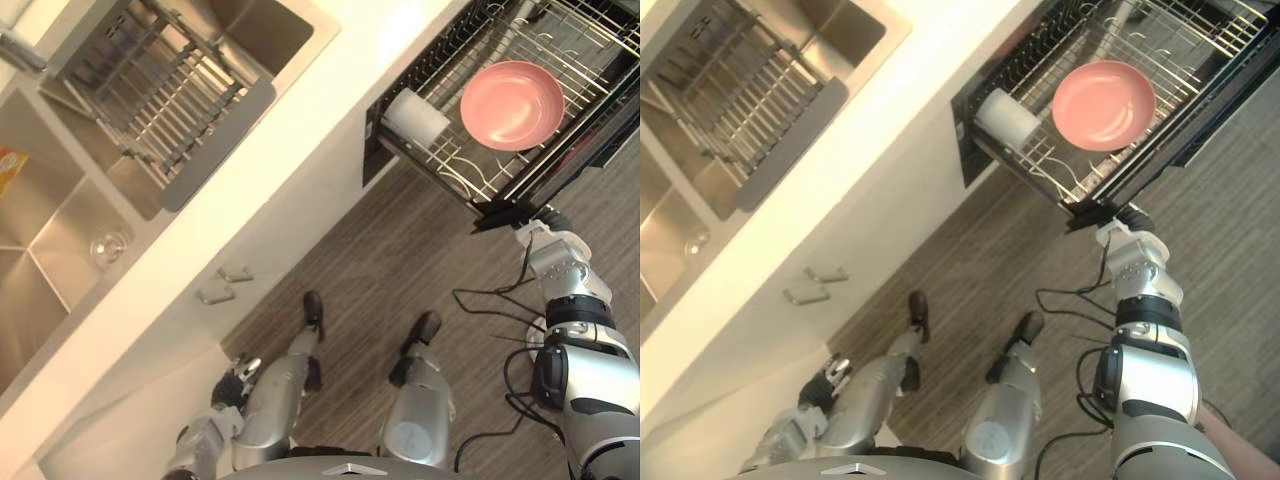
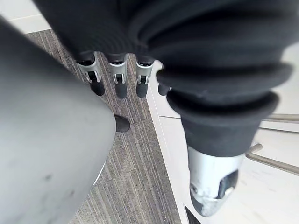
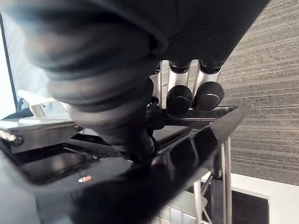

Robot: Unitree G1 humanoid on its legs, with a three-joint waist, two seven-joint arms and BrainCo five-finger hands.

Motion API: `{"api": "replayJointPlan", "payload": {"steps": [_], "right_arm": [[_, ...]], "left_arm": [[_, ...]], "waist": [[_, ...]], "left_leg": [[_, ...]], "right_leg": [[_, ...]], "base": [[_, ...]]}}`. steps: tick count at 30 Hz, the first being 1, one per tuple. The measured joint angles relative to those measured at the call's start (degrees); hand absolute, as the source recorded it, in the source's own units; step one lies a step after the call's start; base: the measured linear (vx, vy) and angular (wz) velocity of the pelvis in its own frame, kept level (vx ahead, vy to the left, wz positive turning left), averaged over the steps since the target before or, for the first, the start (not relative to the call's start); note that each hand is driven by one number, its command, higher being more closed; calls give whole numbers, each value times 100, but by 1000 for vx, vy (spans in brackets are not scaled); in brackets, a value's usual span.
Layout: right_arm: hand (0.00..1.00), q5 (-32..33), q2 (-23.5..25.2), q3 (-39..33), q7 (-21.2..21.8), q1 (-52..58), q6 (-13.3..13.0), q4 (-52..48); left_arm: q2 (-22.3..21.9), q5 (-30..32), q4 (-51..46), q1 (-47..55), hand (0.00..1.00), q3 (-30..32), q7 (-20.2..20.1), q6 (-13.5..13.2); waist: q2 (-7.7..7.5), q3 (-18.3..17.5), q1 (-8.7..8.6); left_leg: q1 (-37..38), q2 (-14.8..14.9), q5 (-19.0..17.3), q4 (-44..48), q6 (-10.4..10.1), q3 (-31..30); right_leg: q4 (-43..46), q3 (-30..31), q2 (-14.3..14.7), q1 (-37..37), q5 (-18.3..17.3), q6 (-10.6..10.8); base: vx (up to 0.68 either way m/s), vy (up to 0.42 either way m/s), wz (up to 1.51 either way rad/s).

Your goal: Walk over to the sink, pick up the cup, carry it to the dishwasher, place the cup inside the dishwasher, then close the dishwasher door

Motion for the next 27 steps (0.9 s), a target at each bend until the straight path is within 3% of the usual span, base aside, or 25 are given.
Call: {"api": "replayJointPlan", "payload": {"steps": [5,8,12,15,16,18,21,27], "right_arm": [[100,-274,-75,114,-212,-521,89,1],[100,-467,-98,345,-291,-856,96,20],[100,-1217,-312,796,-651,-1685,23,440],[100,-1767,-353,1137,-756,-2163,-119,704],[0,-2113,-343,1367,-843,-2342,-171,761],[0,-2766,-357,1507,-1146,-2608,-281,801],[0,-3727,-443,2001,-1241,-2808,-261,983],[0,-4797,-415,2316,-1234,-2815,71,959]], "left_arm": [[-161,-165,-1,24,0,-189,-6,-121],[-209,-171,-24,29,0,-226,-35,-165],[-251,-165,-53,65,0,-473,-245,-311],[-255,-157,-42,91,0,-574,-392,-335],[-252,-148,20,130,0,-686,-468,-354],[-257,-154,8,202,0,-713,-534,-367],[-248,-152,13,234,0,-717,-596,-356],[-230,-277,-10,390,0,-724,-729,-367]], "waist": [[344,-46,218],[414,-98,384],[624,-256,718],[719,-330,870],[743,-348,988],[783,-379,1127],[800,-393,1102],[833,-419,1071]], "left_leg": [[-165,6,103,0,-147,-386],[-249,-8,189,1,-250,-619],[-448,-102,316,33,-247,-1012],[-502,-151,416,35,-188,-1169],[-493,-166,423,36,-193,-1226],[-497,-187,439,37,-214,-1277],[-482,-220,470,37,-261,-1303],[-439,-172,435,38,-307,-1274]], "right_leg": [[601,-327,-181,-153,-349,14],[1101,-494,-341,-276,-629,-53],[1922,-840,-707,-447,-1196,-90],[2295,-987,-878,-483,-1471,-109],[2447,-1021,-942,-485,-1598,-121],[2658,-1094,-1040,-482,-1775,-134],[2897,-1134,-1144,-483,-1978,-151],[3020,-1133,-1146,-479,-2105,-182]], "base": [[-27,-96,34],[-24,-142,39],[-18,-162,57],[4,-150,38],[3,-177,33],[-3,-174,30],[-40,-168,14],[-50,-109,1]]}}
